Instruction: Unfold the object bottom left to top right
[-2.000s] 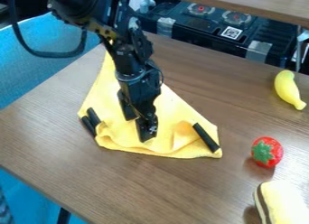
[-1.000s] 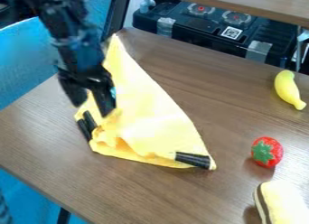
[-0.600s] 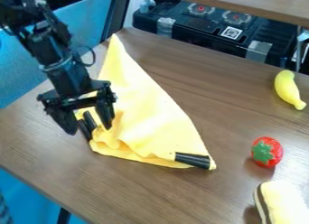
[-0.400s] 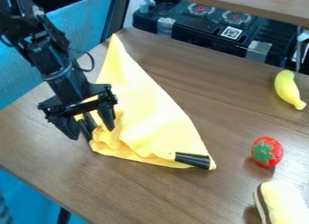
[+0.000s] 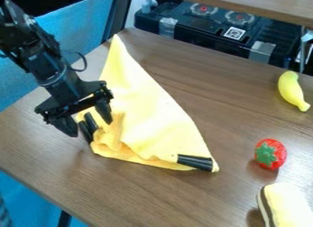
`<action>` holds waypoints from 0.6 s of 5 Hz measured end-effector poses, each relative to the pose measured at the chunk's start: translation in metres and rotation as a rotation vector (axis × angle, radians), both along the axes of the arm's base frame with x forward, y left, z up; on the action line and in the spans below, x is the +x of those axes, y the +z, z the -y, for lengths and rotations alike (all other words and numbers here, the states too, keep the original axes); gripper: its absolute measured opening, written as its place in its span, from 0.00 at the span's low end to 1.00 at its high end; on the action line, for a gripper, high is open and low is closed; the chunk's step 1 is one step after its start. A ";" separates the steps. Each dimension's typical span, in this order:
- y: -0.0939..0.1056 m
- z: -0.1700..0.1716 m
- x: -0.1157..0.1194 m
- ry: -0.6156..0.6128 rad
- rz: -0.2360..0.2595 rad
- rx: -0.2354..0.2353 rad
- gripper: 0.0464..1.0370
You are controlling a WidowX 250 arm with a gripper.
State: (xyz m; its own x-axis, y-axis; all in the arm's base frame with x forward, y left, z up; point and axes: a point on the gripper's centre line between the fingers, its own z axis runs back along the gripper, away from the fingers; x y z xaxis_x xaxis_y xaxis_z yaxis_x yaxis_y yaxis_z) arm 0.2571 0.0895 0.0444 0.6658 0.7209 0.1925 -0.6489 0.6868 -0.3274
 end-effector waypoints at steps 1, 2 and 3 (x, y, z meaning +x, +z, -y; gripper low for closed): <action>-0.007 -0.004 0.002 0.020 -0.010 0.007 0.96; -0.017 -0.006 0.004 0.018 -0.021 0.017 0.93; -0.022 -0.004 0.006 0.006 -0.026 0.022 0.64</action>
State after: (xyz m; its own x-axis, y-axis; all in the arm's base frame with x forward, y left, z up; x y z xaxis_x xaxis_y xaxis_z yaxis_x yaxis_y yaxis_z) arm 0.2630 0.0937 0.0224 0.6667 0.7203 0.1917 -0.6608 0.6901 -0.2952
